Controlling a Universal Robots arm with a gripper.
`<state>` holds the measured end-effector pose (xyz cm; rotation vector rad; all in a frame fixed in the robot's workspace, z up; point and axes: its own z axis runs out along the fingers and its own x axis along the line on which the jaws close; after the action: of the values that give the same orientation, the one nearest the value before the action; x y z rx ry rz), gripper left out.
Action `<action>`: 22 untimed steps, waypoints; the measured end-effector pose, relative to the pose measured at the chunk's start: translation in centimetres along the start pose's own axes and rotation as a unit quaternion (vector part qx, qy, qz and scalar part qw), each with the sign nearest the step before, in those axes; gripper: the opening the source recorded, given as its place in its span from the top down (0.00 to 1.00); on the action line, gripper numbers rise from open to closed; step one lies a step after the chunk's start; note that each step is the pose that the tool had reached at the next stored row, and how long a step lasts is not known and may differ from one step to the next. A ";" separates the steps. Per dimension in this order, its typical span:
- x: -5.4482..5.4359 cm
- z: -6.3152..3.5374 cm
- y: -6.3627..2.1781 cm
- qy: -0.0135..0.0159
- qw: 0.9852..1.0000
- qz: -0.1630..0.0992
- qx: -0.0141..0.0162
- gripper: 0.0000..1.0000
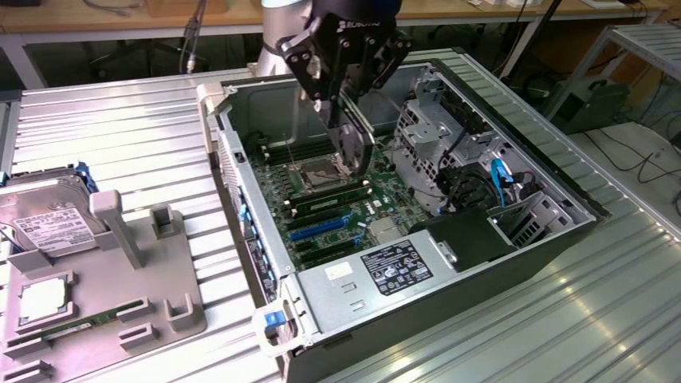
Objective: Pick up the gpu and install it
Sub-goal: 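Pick up the gpu and move the gpu toward the slot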
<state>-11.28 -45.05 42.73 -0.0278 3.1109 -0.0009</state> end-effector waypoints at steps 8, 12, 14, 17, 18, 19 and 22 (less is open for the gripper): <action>-3.5 0.11 -0.06 0.000 1.000 0.000 0.000 0.72; -4.7 0.15 -0.09 0.000 1.000 0.008 0.000 0.72; -4.9 0.16 -0.08 0.000 1.000 0.015 0.000 0.72; -5.3 0.18 -0.07 0.000 1.000 0.023 0.001 0.72; -5.4 0.18 -0.07 0.000 1.000 0.025 0.001 0.72; -5.6 0.19 -0.07 0.000 1.000 0.027 0.001 0.72; -6.0 0.20 -0.07 0.000 1.000 0.031 0.001 0.72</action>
<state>-5.26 -45.02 42.71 0.0676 3.1103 -0.0023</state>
